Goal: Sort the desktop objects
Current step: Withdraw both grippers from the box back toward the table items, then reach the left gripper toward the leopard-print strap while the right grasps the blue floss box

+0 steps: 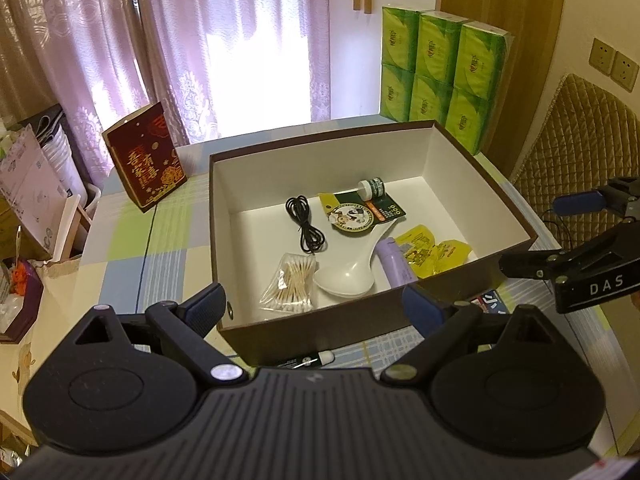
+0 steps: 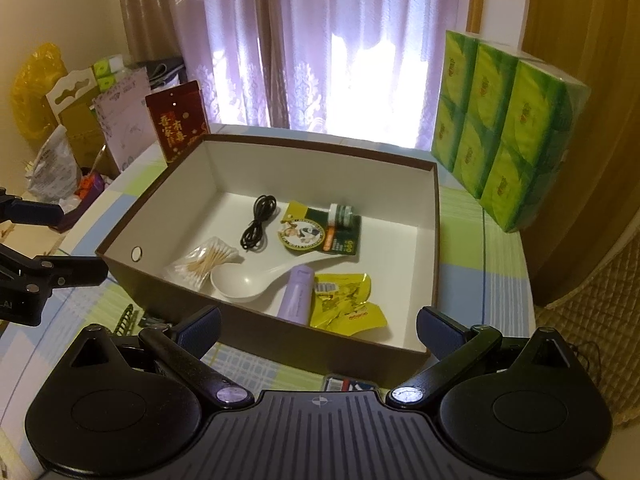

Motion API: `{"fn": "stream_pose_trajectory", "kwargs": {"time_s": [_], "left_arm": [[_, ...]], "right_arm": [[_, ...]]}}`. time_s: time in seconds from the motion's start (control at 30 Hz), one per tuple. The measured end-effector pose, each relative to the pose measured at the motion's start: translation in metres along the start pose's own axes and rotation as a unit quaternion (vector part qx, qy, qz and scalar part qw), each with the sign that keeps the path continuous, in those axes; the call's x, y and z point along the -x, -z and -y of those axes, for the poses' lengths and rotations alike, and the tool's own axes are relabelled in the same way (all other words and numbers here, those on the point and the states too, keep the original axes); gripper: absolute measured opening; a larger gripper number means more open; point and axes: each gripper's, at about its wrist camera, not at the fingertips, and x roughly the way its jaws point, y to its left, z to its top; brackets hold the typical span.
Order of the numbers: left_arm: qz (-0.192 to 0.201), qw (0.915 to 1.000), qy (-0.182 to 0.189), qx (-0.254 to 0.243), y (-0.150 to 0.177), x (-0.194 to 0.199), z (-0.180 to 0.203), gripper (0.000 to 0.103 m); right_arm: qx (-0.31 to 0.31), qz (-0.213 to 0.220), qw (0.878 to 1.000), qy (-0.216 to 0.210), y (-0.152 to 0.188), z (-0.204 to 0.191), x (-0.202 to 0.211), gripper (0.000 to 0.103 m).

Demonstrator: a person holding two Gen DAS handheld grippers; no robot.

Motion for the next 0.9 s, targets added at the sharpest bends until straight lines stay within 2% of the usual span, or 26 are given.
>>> {"fn": "stream_pose_trajectory", "kwargs": {"time_s": [0.2,0.57,0.9], "left_arm": [[-0.002,0.9998,0.001,0.022,0.022,0.004,-0.007,0.095],[-0.041,0.9977,-0.012,0.053,0.086,0.003,-0.026,0.096],[-0.062,0.9949,-0.019,0.077,0.113,-0.002,-0.035,0.096]], "right_arm": [[-0.019,0.004,1.000,0.000,0.025,0.002,0.002,0.101],[-0.055,-0.035,0.998,0.005,0.091,0.005,-0.003,0.101],[-0.088,-0.060,0.994,0.009,0.118,0.012,-0.012,0.101]]}}
